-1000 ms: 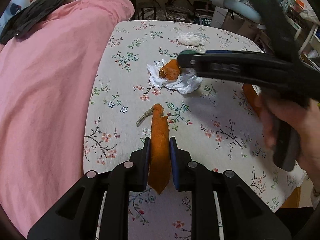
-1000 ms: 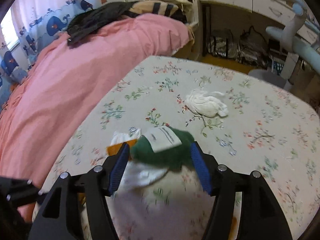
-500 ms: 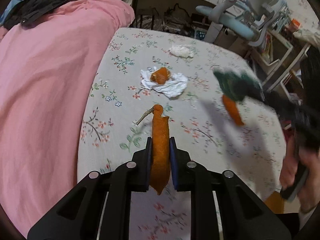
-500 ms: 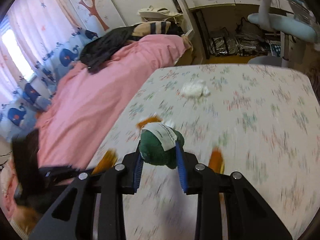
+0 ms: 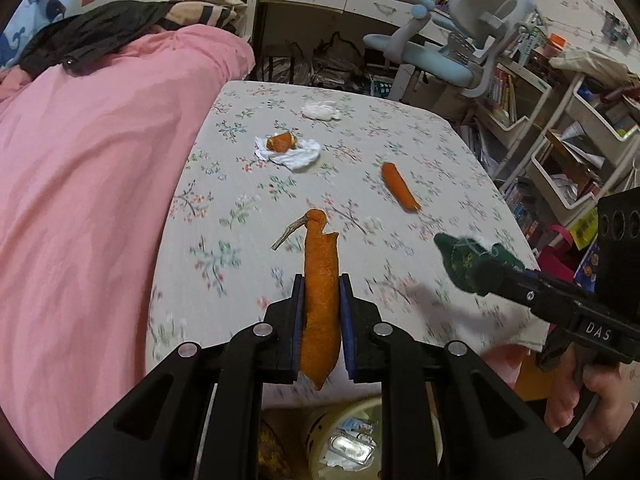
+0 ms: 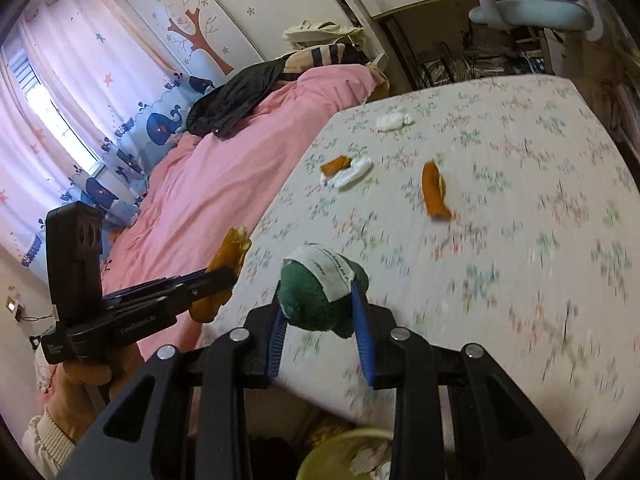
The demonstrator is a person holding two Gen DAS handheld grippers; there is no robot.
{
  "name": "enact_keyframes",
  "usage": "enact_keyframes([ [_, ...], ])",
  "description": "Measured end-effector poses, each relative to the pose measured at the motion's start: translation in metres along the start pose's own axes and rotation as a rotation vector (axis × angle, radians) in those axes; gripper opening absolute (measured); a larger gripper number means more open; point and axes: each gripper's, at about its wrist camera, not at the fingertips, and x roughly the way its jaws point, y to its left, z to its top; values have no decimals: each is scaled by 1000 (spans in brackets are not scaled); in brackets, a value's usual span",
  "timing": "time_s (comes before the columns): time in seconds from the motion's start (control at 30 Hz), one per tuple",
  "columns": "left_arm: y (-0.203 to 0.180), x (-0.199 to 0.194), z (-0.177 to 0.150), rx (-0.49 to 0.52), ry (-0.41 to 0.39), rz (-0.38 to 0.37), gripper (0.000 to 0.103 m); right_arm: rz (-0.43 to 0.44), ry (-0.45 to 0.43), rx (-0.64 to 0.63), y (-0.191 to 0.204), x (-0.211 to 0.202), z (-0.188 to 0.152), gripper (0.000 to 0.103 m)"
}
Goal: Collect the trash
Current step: 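Carry both items to the yellow bin and open the right gripper over it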
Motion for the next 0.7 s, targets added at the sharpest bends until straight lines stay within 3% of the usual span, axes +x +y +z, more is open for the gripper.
enact_keyframes([
  [0.7,-61,-44,-90,108,14,41,16,31,83,72,4,-38,-112,32],
])
